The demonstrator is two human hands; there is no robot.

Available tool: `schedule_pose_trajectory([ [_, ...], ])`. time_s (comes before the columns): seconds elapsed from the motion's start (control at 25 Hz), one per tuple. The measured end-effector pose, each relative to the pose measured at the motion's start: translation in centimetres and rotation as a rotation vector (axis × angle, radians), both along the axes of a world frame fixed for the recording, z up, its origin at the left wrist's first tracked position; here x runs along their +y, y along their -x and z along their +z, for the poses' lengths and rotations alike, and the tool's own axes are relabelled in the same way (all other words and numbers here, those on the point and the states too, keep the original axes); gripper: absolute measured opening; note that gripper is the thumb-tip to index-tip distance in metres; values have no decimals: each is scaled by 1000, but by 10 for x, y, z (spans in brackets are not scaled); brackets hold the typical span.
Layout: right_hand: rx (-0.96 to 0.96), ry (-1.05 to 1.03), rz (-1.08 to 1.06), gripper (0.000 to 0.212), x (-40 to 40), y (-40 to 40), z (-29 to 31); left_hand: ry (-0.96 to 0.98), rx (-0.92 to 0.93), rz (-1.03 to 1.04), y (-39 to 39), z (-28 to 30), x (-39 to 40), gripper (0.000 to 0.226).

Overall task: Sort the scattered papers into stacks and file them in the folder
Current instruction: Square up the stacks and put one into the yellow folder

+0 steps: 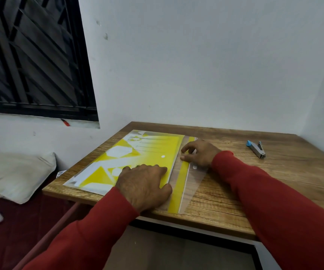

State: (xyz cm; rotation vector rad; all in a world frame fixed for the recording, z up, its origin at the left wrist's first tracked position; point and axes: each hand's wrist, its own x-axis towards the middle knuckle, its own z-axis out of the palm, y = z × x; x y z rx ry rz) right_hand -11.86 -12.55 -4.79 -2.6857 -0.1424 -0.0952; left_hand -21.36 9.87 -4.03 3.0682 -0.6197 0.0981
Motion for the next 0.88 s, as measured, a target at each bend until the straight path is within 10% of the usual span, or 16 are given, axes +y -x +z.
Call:
schedule_pose_trajectory([
  [0.24,-36,-14,-354,42,-33,8,17,98,25,-111,-1,-11,20,72],
  [0.88,140,-911,6,14,-31,30,22,101,-19,-132,-65,-13,27,62],
])
